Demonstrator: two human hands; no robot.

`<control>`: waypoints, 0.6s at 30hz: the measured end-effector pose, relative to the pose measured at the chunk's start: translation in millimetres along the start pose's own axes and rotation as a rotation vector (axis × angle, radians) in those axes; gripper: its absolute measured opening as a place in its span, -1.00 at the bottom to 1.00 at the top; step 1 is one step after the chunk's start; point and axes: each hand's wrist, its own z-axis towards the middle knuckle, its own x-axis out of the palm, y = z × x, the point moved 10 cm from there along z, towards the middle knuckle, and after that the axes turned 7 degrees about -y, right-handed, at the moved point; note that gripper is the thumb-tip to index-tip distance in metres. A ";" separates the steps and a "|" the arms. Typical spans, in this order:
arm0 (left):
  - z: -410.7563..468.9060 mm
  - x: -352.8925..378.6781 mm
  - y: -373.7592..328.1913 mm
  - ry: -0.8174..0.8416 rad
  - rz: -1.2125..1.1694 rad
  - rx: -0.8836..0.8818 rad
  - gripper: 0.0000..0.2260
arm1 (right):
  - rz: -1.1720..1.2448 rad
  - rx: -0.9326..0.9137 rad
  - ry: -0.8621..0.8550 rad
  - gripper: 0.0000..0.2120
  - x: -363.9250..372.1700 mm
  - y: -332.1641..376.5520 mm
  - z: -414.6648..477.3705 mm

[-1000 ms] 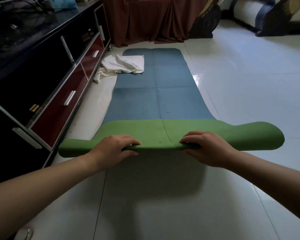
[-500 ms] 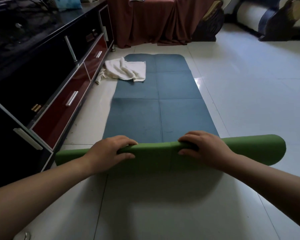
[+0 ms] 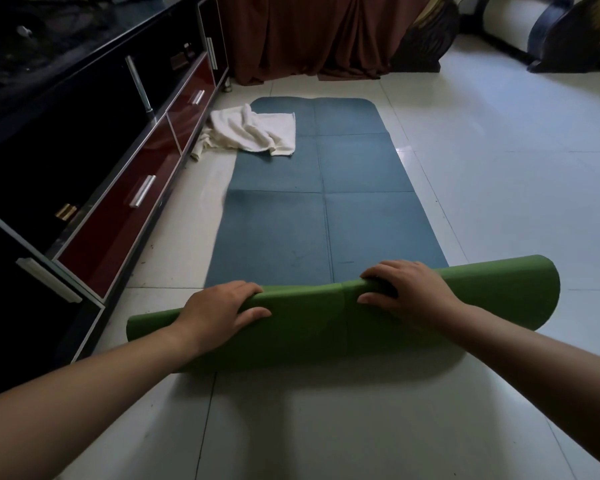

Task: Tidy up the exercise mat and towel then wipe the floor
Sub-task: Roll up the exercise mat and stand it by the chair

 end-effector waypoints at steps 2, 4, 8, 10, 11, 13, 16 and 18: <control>3.8 -3.1 -0.1 -0.026 -0.006 0.006 -0.60 | 0.000 -0.010 0.019 -0.46 -1.9 0.2 2.3; 8.8 -6.7 -1.9 -0.050 -0.017 0.024 -0.63 | -0.007 -0.010 0.038 -0.45 -4.2 0.1 2.8; 19.4 -10.6 -5.1 -0.061 -0.044 0.065 -0.64 | 0.001 0.033 0.015 -0.54 -11.2 -2.7 1.3; 27.4 -12.0 -6.2 -0.055 -0.036 0.083 -0.64 | -0.009 0.071 0.009 -0.59 -11.4 -5.5 -1.2; 33.4 -13.2 -7.4 -0.048 -0.022 0.094 -0.64 | -0.010 0.097 0.005 -0.61 -13.0 -7.2 -2.5; 47.0 -17.4 -10.0 -0.026 -0.005 0.126 -0.64 | -0.014 0.152 0.025 -0.63 -20.2 -6.9 -1.6; 70.6 -40.1 -17.5 -0.041 0.001 0.183 -0.63 | -0.050 0.256 0.032 -0.61 -42.3 -11.6 9.3; 82.8 -57.8 -16.9 -0.083 -0.004 0.195 -0.64 | -0.024 0.301 -0.017 -0.61 -58.4 -15.8 19.6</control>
